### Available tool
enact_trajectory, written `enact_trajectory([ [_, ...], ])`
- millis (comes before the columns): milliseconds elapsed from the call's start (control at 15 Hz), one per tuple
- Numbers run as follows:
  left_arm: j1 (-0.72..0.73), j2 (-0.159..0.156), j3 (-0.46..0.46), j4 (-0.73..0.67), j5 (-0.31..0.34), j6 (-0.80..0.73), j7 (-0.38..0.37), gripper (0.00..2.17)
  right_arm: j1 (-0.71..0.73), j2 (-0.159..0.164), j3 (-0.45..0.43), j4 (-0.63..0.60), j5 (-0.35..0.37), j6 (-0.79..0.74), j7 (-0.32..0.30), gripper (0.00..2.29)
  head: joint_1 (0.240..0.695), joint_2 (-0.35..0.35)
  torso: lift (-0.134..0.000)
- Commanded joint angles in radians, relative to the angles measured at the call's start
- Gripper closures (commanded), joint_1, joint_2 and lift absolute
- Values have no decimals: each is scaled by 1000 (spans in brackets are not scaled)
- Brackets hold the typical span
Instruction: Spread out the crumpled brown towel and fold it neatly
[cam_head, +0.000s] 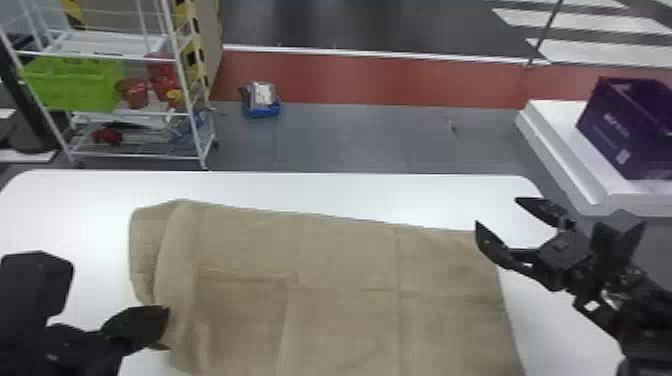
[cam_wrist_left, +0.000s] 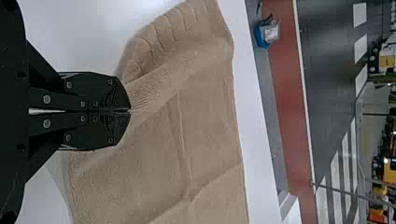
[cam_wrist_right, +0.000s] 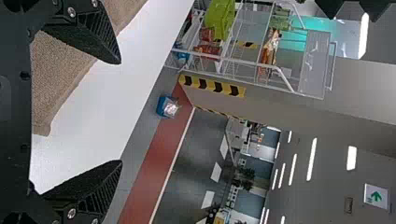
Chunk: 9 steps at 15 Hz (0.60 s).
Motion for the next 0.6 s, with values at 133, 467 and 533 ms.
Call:
enact_trajectory([
  [133,2,14,-306,-32,-148,8,48,2142,-1,2,15,6,2,-3,-1,130,695,-171,-122],
  [467,-66,22,-497,109,-299,11,151,316,3,-2,11,8,2,-3,0,130,695,-290,-122],
  [533,-66,20,-476,94,-297,14,152,66,2,-5,11,14,2,-3,-1,130,695,-296,-122],
])
